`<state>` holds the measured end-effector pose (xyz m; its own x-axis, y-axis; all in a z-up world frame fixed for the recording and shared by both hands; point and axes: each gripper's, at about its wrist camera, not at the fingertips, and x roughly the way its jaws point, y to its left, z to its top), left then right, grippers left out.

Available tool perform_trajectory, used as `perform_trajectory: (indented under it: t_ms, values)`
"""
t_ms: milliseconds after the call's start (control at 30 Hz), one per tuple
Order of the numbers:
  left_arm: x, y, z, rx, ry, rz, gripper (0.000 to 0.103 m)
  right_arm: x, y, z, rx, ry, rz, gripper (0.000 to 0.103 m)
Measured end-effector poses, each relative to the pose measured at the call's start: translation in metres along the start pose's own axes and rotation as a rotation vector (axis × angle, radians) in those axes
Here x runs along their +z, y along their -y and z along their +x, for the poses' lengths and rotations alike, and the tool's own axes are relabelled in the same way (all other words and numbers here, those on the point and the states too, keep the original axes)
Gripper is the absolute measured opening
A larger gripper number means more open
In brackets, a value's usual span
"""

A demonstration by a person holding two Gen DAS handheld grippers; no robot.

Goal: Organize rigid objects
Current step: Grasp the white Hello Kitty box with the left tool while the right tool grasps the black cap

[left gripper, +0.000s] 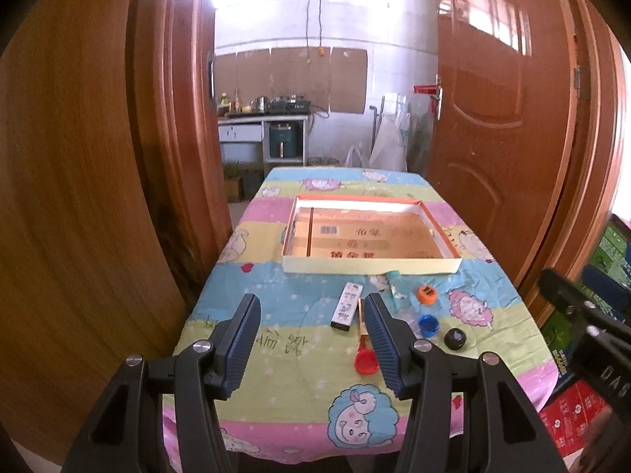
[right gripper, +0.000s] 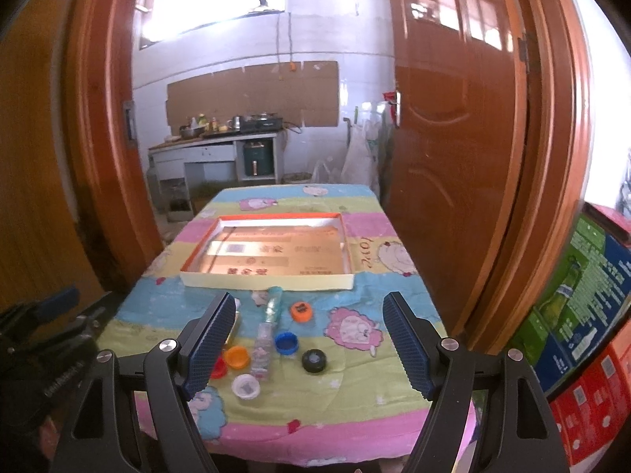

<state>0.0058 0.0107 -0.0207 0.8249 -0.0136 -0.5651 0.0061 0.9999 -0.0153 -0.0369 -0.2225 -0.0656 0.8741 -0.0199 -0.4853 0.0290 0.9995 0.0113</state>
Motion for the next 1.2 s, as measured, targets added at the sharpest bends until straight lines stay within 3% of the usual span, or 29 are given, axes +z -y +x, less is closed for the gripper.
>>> perform_trajectory:
  t_ms: [500,700,867,1033,1200]
  values:
    - [-0.025,-0.019,0.088,-0.062,-0.131,0.037,0.055,-0.050,0.022,0.077,0.019,-0.167,0.001,0.078]
    - [-0.027,-0.009,0.133,-0.168,-0.227,0.106,0.055,-0.060,0.025,0.106,0.029,-0.219,0.009,0.078]
    - [-0.030,0.004,0.166,-0.153,-0.286,0.174,0.055,-0.065,0.027,0.123,0.032,-0.256,0.013,0.078]
    - [-0.029,0.009,0.184,-0.211,-0.328,0.195,0.055,-0.069,0.032,0.136,0.034,-0.285,0.024,0.078]
    - [-0.028,0.012,0.198,-0.204,-0.342,0.227,0.055,-0.073,0.033,0.144,0.045,-0.306,0.028,0.078]
